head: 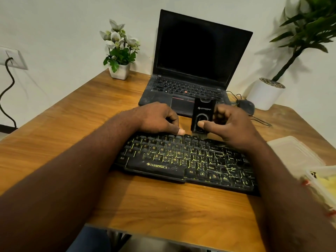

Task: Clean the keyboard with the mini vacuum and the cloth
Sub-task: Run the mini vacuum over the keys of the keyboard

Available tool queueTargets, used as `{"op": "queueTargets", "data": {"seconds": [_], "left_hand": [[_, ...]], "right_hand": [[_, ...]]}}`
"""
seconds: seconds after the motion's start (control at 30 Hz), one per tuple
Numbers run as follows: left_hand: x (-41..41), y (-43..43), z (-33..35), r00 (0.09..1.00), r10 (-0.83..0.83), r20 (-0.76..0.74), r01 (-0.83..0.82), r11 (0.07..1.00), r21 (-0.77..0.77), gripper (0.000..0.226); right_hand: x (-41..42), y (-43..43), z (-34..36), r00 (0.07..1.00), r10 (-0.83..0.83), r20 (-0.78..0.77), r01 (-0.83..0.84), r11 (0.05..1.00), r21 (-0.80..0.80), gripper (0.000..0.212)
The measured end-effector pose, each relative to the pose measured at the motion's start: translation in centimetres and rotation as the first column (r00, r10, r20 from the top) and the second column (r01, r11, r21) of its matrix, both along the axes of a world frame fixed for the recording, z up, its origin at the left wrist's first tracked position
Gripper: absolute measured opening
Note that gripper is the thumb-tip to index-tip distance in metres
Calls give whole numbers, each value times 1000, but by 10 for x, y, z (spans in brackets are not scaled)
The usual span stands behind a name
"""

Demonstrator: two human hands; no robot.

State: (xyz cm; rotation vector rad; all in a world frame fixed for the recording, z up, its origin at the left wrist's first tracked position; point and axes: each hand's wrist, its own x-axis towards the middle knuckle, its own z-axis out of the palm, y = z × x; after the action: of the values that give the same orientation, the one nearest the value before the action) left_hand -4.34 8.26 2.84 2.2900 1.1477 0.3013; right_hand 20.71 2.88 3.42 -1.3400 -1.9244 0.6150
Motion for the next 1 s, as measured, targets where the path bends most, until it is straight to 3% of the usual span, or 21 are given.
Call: {"op": "queueTargets", "data": {"seconds": [0.07,0.2,0.33,0.4,0.53,0.8,1.0], "left_hand": [[-2,-5,1,999,28,-21,-27,999,35,28],[-27,-23,0,982,172,-82,-145,953,266,32],[-69,-67,-11,939,338,-64,-245,786,567,53],[-85,-96,-20,935,354,15,-287,731,620,54],[-102,-138,-37,912,403,75,-357,692,628,59],[-104,-141,-36,899,428,91,-425,805,414,85],[-103,-142,-35,891,440,107,-446,813,373,91]], "right_hand": [[-9,2,-3,999,27,36,-28,1000,14,25],[-1,4,-3,997,-41,58,39,998,44,25],[2,0,-2,997,-54,52,51,997,54,25],[-10,-1,-2,998,-18,54,15,998,54,31],[-35,1,-2,997,32,75,-38,996,83,38],[-84,17,1,994,86,72,-90,994,58,37],[-112,21,2,989,131,69,-134,990,48,37]]}}
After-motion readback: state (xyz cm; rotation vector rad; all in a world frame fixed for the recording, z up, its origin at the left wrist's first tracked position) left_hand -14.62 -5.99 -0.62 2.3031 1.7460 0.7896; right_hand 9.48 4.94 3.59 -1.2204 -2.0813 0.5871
